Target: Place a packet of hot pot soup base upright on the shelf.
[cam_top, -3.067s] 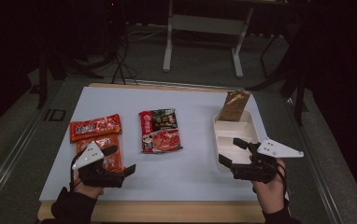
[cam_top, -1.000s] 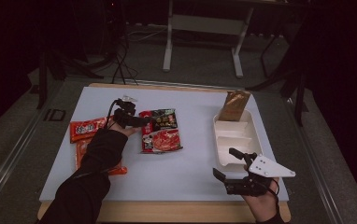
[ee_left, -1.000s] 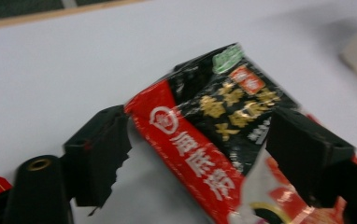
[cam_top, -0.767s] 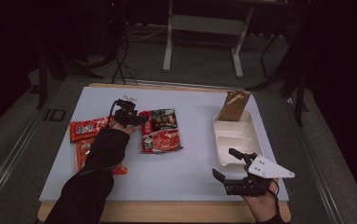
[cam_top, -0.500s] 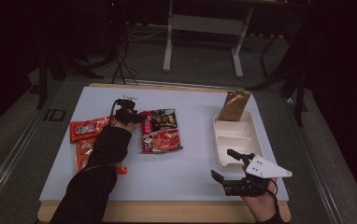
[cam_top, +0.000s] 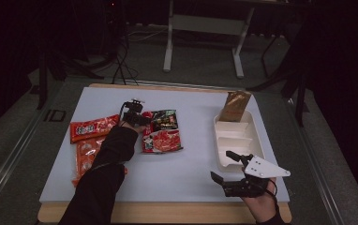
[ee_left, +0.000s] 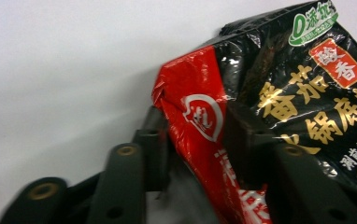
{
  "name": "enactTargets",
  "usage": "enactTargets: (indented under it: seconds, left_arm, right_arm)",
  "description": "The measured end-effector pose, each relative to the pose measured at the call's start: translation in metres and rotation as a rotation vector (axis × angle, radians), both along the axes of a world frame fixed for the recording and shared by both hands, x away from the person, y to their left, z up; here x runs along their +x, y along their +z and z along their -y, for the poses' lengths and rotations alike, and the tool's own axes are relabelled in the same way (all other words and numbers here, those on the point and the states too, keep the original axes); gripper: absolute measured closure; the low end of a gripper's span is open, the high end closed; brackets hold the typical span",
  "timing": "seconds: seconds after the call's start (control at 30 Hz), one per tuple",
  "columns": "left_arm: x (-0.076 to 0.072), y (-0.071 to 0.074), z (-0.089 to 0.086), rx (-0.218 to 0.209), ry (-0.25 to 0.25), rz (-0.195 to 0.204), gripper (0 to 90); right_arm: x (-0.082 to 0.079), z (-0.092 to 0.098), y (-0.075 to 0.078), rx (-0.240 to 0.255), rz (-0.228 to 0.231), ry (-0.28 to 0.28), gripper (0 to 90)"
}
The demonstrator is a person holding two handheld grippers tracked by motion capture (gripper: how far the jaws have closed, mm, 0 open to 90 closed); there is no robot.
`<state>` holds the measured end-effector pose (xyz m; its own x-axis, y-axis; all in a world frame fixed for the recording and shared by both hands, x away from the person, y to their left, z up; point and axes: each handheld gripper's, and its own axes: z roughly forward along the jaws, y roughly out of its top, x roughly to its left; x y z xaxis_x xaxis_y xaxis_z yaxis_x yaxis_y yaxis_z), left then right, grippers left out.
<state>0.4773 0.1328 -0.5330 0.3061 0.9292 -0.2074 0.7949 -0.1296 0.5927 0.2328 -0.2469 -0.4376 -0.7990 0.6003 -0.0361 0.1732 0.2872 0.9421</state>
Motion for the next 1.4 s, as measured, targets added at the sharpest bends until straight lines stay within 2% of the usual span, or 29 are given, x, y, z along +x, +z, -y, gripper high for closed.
enactTargets:
  seconds: [0.03,0.1,0.23,0.43,0.67,0.8,0.9,0.93,1.0,1.07,1.23,1.3,1.33,1.4]
  left_arm:
    - [0.000,0.000,0.001,0.009,0.016,0.000,76.7]
    - [-0.001,-0.001,0.004,0.035,0.015,0.017,81.6]
    - [-0.002,0.000,0.008,0.014,0.025,0.018,86.8]
    - [-0.008,0.010,0.009,0.006,0.021,0.057,88.0]
    - [-0.020,0.030,0.006,-0.043,-0.006,0.116,88.4]
    - [-0.029,0.038,0.005,-0.090,-0.021,0.165,88.4]
    - [-0.033,0.043,0.006,-0.118,-0.058,0.177,88.3]
    - [-0.034,0.045,0.007,-0.112,-0.081,0.174,88.2]
    - [-0.037,0.048,0.009,-0.115,-0.096,0.181,88.2]
    - [-0.041,0.052,0.009,-0.136,-0.096,0.191,88.3]
    - [-0.054,0.064,0.013,-0.166,-0.125,0.249,88.3]
    - [-0.054,0.064,0.013,-0.166,-0.125,0.249,88.3]
    - [-0.062,0.071,0.016,-0.182,-0.140,0.281,88.3]
    - [-0.066,0.075,0.019,-0.194,-0.155,0.297,88.2]
  right_arm:
    - [0.000,0.000,0.000,0.000,-0.002,-0.001,14.2]
    - [0.000,-0.001,0.000,-0.003,-0.004,0.003,14.3]
    - [0.000,-0.001,-0.001,-0.005,-0.005,0.005,14.8]
    - [0.001,0.001,0.000,0.003,-0.004,-0.002,14.9]
    - [0.003,0.003,0.002,0.017,-0.011,-0.022,14.1]
    - [0.004,0.003,0.002,0.030,-0.012,-0.031,12.7]
    - [0.004,0.003,0.002,0.041,-0.018,-0.021,10.7]
    - [0.004,0.004,0.003,0.048,-0.017,-0.023,10.7]
    - [0.004,0.004,0.004,0.045,-0.013,-0.021,10.7]
    - [0.003,0.003,0.004,0.043,-0.011,-0.025,10.7]
    - [0.003,0.004,0.006,0.049,-0.006,-0.032,10.7]
    - [0.003,0.004,0.006,0.050,-0.010,-0.032,10.7]
    - [0.003,0.004,0.006,0.050,-0.010,-0.032,10.7]
    - [0.004,0.006,0.006,0.064,-0.012,-0.029,10.8]
